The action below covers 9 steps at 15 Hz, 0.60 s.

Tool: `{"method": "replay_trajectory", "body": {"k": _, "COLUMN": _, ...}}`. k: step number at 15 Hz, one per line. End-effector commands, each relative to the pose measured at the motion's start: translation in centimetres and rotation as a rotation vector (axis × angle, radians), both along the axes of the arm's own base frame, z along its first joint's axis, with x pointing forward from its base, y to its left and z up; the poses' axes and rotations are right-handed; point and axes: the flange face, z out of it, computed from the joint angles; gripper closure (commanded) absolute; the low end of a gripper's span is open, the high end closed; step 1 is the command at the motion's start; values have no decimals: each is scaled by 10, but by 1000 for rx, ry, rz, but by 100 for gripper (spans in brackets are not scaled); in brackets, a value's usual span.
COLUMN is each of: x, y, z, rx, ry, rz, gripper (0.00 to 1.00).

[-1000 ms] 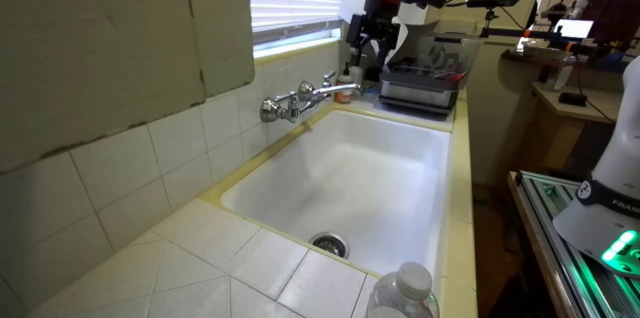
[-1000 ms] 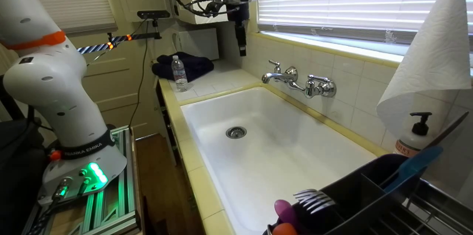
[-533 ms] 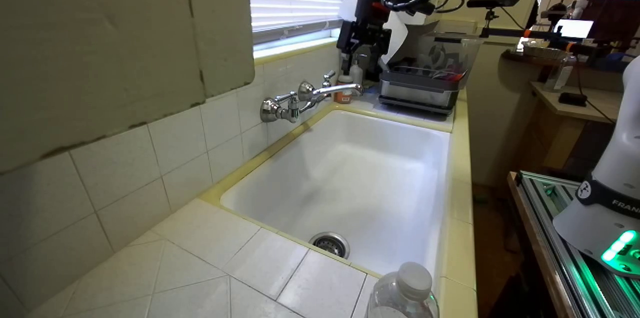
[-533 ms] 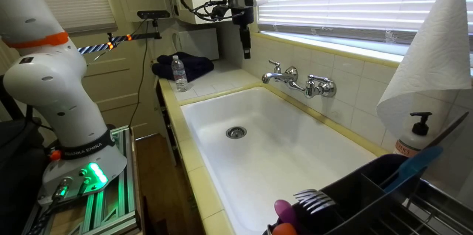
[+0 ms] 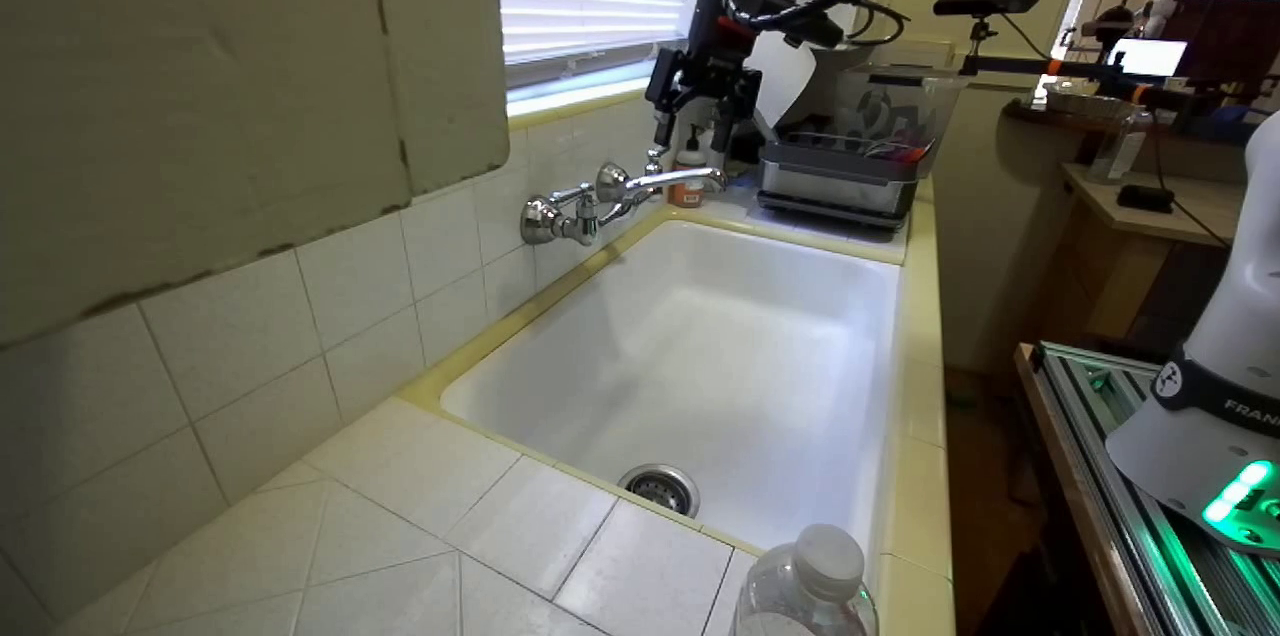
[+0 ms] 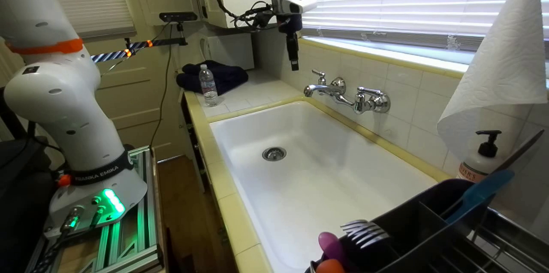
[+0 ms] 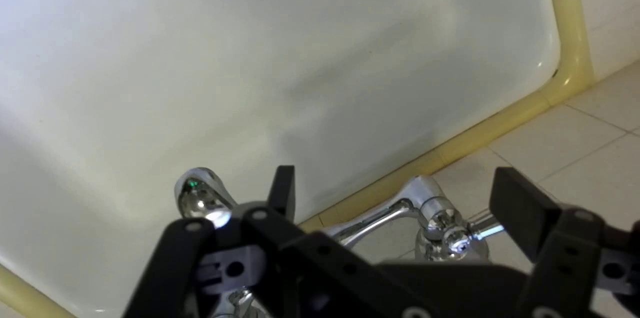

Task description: Open the kitchen faucet with the left handle

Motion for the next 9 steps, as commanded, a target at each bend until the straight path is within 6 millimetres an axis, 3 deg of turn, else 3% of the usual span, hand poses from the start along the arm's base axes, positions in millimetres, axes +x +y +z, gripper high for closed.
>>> {"method": "replay_trajectory", "body": {"k": 1, "x": 30, "y": 5, "z": -10, "rx": 38, "ry": -40, "rz": -52, "gripper": 0}}
{"method": "replay_trajectory", "body": {"k": 9, "x": 69, "y": 24, "z": -28, "rx": 87, "ry": -51, "rz": -108, "gripper": 0}}
